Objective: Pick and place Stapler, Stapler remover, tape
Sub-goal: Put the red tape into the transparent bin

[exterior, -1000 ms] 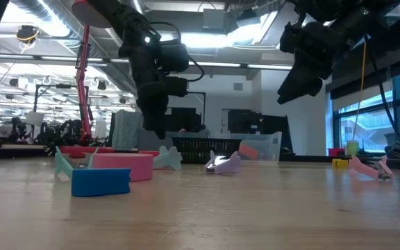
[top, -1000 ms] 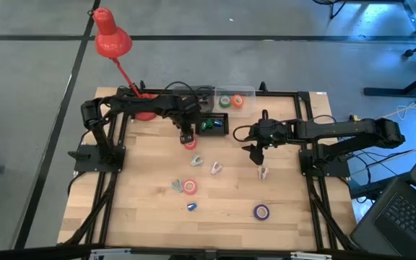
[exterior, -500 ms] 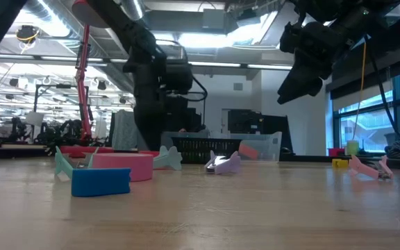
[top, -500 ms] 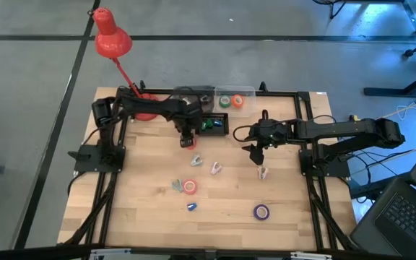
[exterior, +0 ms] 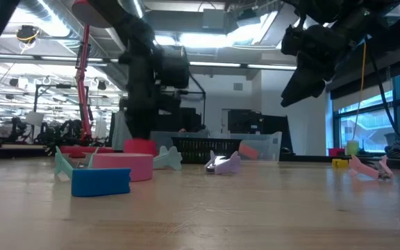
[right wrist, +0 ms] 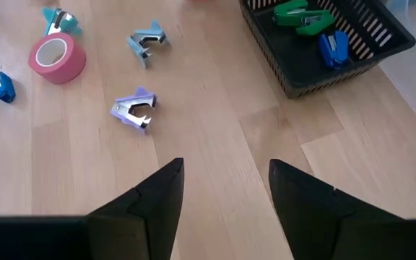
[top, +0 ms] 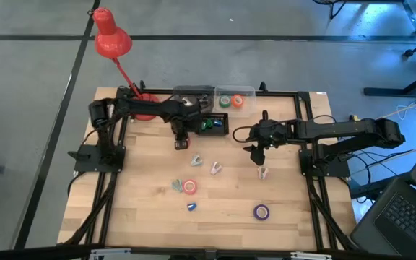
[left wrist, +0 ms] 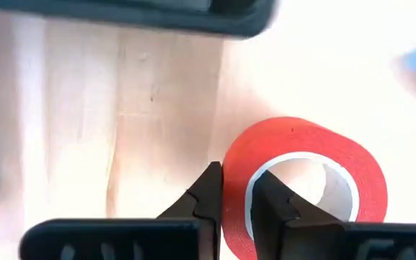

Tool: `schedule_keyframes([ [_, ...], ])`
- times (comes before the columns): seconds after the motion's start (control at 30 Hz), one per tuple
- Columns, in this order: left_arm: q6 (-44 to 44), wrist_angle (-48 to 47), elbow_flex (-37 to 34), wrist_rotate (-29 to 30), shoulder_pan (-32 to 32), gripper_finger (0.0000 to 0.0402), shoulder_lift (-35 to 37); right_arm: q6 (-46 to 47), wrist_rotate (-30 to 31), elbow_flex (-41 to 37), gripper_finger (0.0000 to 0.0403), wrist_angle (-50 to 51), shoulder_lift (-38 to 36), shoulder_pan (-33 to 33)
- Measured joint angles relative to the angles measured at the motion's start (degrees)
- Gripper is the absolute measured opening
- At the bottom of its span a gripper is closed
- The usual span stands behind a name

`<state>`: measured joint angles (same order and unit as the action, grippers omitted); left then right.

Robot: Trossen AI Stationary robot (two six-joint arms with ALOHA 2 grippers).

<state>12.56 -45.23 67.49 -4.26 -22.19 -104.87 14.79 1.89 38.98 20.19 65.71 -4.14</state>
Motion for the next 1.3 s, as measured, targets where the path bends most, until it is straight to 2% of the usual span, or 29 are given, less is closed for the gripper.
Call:
schedule_keyframes([
  [0.1,-0.70,-1.14,0.04,0.01,1.50,0.0032,3.24,0.00,0.00,0.00,0.0204,0.85,0.00,0.02],
  [0.2,-0.12,1.55,0.02,-0.46,3.60,0.0032,7.60,0.00,0.00,0.00,0.0204,1.02,0.00,0.02],
  [0.3,0.57,12.41,-2.73,-1.07,5.00,0.0032,13.09,-0.10,0.00,0.00,0.0204,1.09,0.00,0.79],
  [0.4,0.53,37.52,-11.19,-7.74,5.22,0.0032,19.56,-1.65,0.00,0.00,0.0204,0.33,0.00,2.65],
  [0.5,-3.80,74.54,-22.93,-16.30,5.31,0.0032,22.30,-3.41,0.04,0.00,0.0204,-3.34,0.00,4.69],
  [0.57,-8.69,96.91,-29.28,-17.75,5.31,0.0032,20.98,-4.87,0.01,0.00,0.0204,-7.65,0.00,5.78],
  [0.63,-12.70,111.29,-33.19,-17.52,5.33,0.0032,18.75,-6.60,0.00,0.00,0.0204,-12.18,0.00,6.78],
  [0.7,-15.01,119.61,-34.52,-17.49,5.54,0.0032,16.33,-8.43,0.00,0.00,0.0204,-16.30,0.00,7.48],
  [0.87,-16.22,122.00,-32.27,-17.55,6.11,0.0032,12.50,-11.43,0.01,0.00,0.0204,-24.16,0.03,8.47],
  [1.03,-13.48,117.73,-27.73,-17.32,5.97,0.0032,9.81,-13.61,0.04,0.00,0.0204,-29.70,0.37,9.12],
  [1.3,-11.76,111.11,-20.75,-17.27,5.85,0.0032,6.53,-19.24,4.76,0.00,0.0204,-36.70,1.65,10.89],
])
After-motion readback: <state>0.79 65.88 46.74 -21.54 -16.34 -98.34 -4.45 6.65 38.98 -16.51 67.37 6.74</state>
